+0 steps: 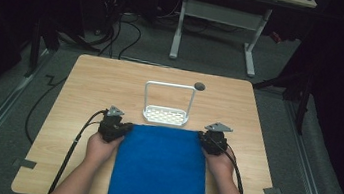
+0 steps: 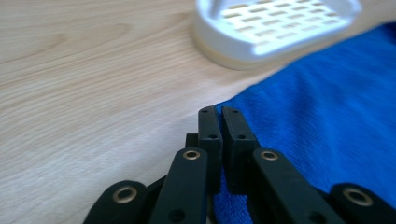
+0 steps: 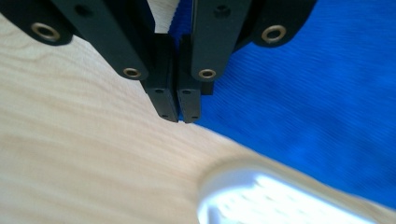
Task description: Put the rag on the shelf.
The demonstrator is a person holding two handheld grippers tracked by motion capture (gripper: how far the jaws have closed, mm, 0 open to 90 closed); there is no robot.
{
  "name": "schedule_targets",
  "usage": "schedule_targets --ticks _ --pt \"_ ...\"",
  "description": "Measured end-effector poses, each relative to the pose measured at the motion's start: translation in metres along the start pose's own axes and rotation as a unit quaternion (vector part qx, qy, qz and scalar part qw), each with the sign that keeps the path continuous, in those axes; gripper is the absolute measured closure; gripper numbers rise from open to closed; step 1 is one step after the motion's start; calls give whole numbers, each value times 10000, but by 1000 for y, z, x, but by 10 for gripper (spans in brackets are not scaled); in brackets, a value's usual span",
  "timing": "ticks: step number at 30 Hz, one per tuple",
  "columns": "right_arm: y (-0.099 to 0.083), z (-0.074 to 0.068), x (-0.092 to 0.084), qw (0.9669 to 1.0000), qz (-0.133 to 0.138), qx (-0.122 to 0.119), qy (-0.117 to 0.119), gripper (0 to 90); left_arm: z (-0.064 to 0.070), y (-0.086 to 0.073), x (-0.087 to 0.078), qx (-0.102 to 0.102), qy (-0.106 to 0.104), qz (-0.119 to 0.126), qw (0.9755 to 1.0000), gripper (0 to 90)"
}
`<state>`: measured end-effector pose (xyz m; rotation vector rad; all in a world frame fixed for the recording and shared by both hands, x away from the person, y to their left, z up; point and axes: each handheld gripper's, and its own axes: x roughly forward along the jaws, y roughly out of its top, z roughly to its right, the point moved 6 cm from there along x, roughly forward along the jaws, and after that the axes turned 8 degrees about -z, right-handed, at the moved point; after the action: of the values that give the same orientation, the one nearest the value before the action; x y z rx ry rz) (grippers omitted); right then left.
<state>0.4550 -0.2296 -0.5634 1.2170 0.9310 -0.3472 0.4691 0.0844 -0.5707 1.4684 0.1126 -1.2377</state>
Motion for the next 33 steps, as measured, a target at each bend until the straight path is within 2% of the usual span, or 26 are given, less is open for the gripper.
schedule_targets --ticks 2,3,5,8,9,10,12,13,14,15,17,18,20,21,23,24,25,27,28,29,30,33 --pt "3 -4 -8 9997 214 35 78 889 5 -2 -9 81 -21 124 9999 875" --pt "4 -7 -14 9992 363 81 152 888 8 -2 -14 86 -20 256 9996 876" --pt "3 -13 -22 9986 515 23 134 889 11 -3 -22 30 -24 488 9988 877" --pt "2 -21 -31 9972 731 -17 133 889 18 -4 -33 17 42 808 9967 877" --pt "2 -23 -36 9965 824 -37 135 888 21 -6 -38 31 -30 964 9953 877" --pt "4 -25 -42 9953 954 -23 167 888 23 -8 -40 41 -14 1053 9944 877" --pt "4 -26 -46 9944 1039 2 197 888 25 -9 -42 75 23 1088 9940 877" --pt "4 -28 -52 9925 1202 32 239 888 26 -9 -44 149 93 1064 9942 877" --pt "4 -28 -52 9925 1202 32 239 888 27 -9 -46 215 187 1083 9937 877" --pt "3 -30 -56 9913 1295 -12 222 888 29 -10 -51 225 248 1212 9921 877" --pt "2 -32 -60 9898 1407 -19 224 888 31 -11 -55 272 326 1301 9906 877" --pt "2 -32 -60 9898 1407 -19 224 888 31 -11 -55 272 326 1301 9906 877" --pt "4 -34 -67 9864 1631 -51 178 887 32 -11 -60 202 269 1480 9884 877" --pt "4 -34 -67 9864 1631 -51 178 887 32 -11 -60 202 269 1480 9884 877" --pt "6 -35 -74 9837 1789 -53 195 888 32 -10 -63 136 216 1564 9874 877" --pt "6 -35 -74 9837 1789 -53 195 888 33 -9 -66 127 222 1619 9865 877" --pt "7 -35 -79 9827 1844 -12 191 888 33 -7 -71 141 242 1705 9850 877" --pt "8 -35 -81 9818 1889 -42 179 888 34 -6 -74 150 251 1747 9842 877" --pt "10 -34 -85 9800 1983 -5 170 887 34 -3 -80 151 270 1853 9822 878" --pt "11 -34 -87 9792 2026 4 152 887 34 -3 -80 151 270 1853 9822 878" --pt "12 -34 -89 9784 2062 -5 129 887 35 -1 -85 148 276 1942 9805 878" --pt "15 -33 -95 9768 2140 -16 117 887 38 4 -91 146 268 2002 9793 879"
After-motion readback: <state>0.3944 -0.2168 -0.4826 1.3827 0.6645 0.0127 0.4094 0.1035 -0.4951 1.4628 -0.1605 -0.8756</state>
